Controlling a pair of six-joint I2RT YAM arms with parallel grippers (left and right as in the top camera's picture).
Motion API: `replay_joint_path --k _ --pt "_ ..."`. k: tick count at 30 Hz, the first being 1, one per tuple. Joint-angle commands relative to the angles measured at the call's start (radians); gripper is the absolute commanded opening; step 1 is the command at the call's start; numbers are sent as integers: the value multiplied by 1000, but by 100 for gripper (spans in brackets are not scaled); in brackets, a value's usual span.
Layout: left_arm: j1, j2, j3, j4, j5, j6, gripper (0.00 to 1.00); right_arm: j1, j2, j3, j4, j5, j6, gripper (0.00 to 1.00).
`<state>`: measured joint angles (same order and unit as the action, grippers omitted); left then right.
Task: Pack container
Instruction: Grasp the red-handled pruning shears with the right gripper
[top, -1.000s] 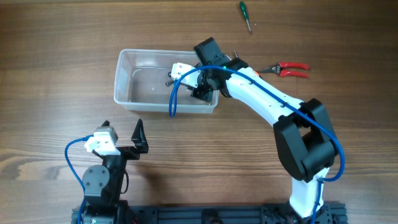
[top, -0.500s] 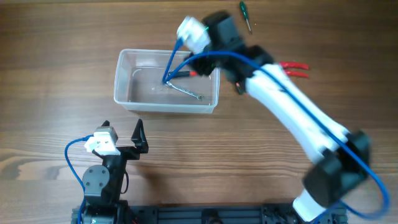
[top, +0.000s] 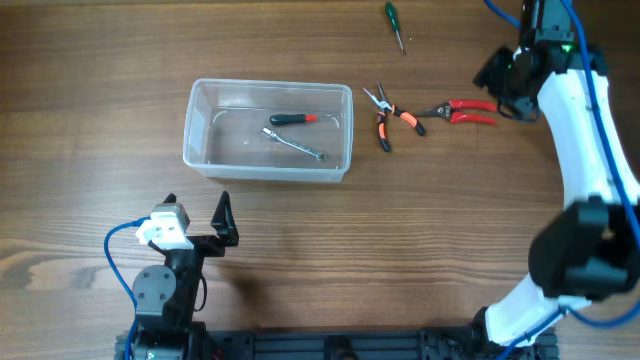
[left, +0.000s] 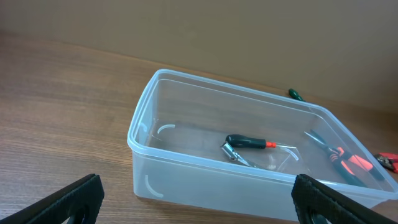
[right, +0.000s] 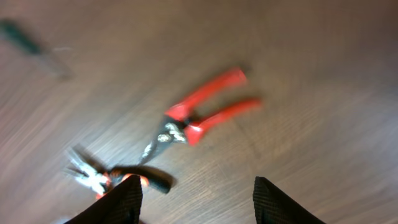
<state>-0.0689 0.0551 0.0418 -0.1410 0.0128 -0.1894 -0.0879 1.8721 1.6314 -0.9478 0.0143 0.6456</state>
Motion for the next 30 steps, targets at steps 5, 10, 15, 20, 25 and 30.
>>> replay_joint_path --k 5,10,15,20,25,30 --pt "6 -2 -5 -1 -3 -9 100 -52 164 4 28 -213 481 64" --pt "6 -2 -4 -1 -3 -9 100 -73 221 4 72 -247 598 62" --pt "6 -2 -4 -1 -3 -9 100 -107 236 3 72 -240 663 59" --pt "6 -2 -4 -1 -3 -9 100 -123 242 -7 64 -192 662 55" --pt "6 -2 -4 -1 -3 -9 100 -123 281 -7 65 -195 644 53" --pt "6 -2 -4 -1 -3 -9 100 -123 314 -7 69 -199 640 53"
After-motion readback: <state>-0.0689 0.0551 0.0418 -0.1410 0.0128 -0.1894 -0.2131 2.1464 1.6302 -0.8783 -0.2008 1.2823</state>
